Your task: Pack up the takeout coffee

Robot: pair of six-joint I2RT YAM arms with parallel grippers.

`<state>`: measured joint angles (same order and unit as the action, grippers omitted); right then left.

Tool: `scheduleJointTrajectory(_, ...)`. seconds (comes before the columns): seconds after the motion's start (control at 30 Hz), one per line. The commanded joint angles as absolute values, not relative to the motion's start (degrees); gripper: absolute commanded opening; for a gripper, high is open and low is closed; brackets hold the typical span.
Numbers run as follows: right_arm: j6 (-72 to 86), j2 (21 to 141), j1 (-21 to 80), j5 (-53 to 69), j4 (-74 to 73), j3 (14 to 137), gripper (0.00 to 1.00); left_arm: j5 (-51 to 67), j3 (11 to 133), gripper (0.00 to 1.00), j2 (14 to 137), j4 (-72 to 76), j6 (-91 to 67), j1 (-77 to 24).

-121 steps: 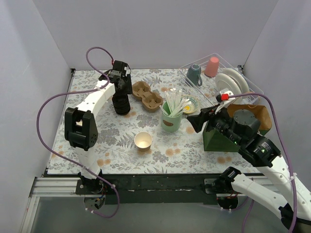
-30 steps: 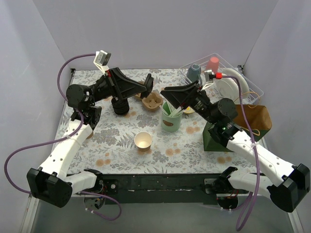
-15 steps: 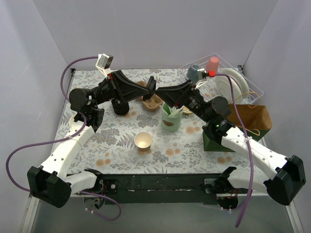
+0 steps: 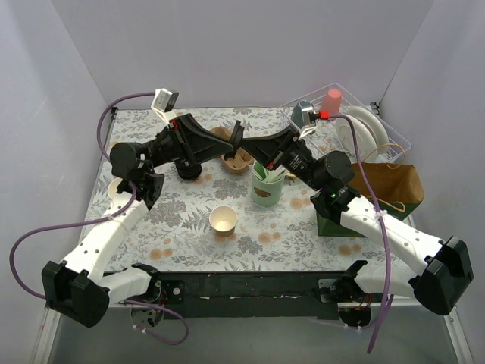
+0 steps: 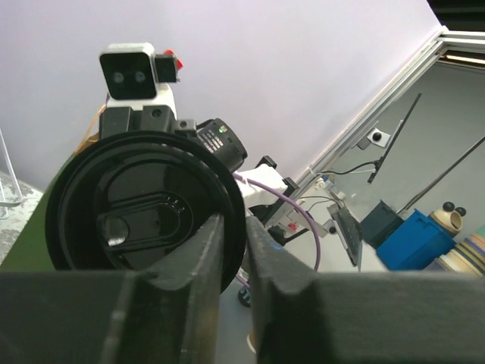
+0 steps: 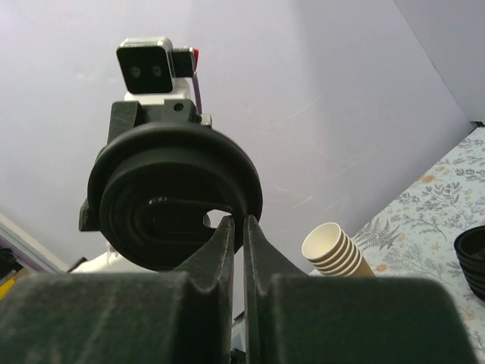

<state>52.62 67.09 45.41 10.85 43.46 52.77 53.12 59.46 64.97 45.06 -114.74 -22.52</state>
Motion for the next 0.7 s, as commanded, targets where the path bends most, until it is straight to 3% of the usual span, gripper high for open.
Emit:
scheduleJointTrajectory(0.0, 52.47, 65.92, 45.97, 10.99, 48.43, 53.88, 0.01, 51.51, 57.48, 0.23, 61.7, 42.37, -116.2, -22.76)
scheduleJointTrajectory(0.07, 51.95, 65.31, 45.97, 10.29, 47.99, 53.0, 0.01, 50.54, 56.52, 0.31, 60.56, 39.66, -114.18, -22.76)
scheduleJointTrajectory(0.13, 51.42, 64.78, 45.97, 9.93, 46.5, 52.47, 0.01, 50.1, 56.25, 0.53, 59.77, 37.01, -112.33, -22.85)
scheduleJointTrajectory(0.3, 43.88, 62.23, 45.97, 8.88, 33.62, 53.26, 0.01, 45.02, 57.65, 0.81, 56.0, 22.62, -100.77, -22.76)
scheduleJointTrajectory(0.33, 42.64, 61.27, 45.97, 8.53, 30.96, 53.44, 0.01, 42.82, 58.27, 0.92, 55.55, 19.19, -97.33, -22.76)
scheduleJointTrajectory(0.4, 37.92, 60.39, 45.97, 6.51, 21.86, 54.75, 0.01, 33.99, 61.33, 0.98, 54.76, 5.59, -91.96, -22.76)
scheduleJointTrajectory(0.53, 29.83, 60.73, 45.97, 3.78, 5.31, 59.49, 0.01, 18.14, 65.03, 0.98, 55.63, -16.98, -80.53, -22.76)
scheduleJointTrajectory(0.67, 23.3, 62.66, 45.97, 1.85, -11.82, 64.59, 0.01, 2.66, 65.83, 0.98, 59.48, -32.75, -79.8, -22.68)
